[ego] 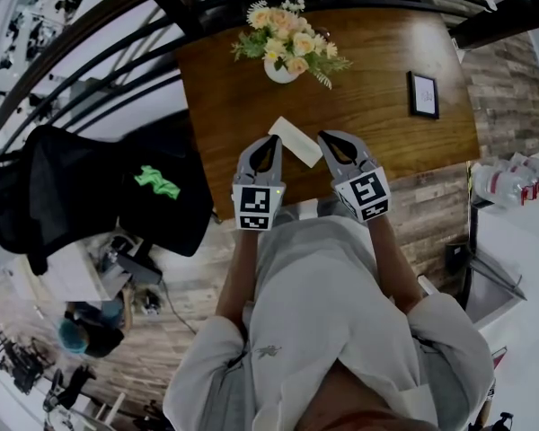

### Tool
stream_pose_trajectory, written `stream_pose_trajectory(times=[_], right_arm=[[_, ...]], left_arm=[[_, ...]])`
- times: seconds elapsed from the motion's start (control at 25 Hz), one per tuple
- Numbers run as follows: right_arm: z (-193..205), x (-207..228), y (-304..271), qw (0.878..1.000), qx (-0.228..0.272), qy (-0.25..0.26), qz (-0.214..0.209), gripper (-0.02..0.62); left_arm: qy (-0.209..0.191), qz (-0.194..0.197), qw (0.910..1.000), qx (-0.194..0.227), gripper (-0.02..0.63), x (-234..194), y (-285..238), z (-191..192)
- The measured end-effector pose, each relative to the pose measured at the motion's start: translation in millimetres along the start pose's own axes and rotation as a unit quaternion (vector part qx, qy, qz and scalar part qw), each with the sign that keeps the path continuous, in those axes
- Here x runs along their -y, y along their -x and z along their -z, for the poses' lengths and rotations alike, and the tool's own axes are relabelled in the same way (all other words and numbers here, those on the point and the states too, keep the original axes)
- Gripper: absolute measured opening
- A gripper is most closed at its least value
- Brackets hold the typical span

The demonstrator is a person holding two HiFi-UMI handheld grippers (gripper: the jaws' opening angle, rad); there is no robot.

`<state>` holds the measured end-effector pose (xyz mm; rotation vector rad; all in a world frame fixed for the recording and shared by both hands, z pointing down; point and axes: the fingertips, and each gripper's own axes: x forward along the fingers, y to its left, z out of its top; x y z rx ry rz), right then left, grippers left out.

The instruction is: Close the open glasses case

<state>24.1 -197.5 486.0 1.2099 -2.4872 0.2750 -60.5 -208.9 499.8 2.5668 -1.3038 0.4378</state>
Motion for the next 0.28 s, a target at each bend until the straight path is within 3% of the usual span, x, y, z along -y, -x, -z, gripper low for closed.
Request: stream_pose_trajectory(times=[0.28], right_arm=[[-2.7,2.2,-3.9,1.0,0.0,0.005,-0.008,0.002]], left_arm=[[0.002,-0.002,1.0,-0.003,0.02,-0.6,-5.6,0.6]])
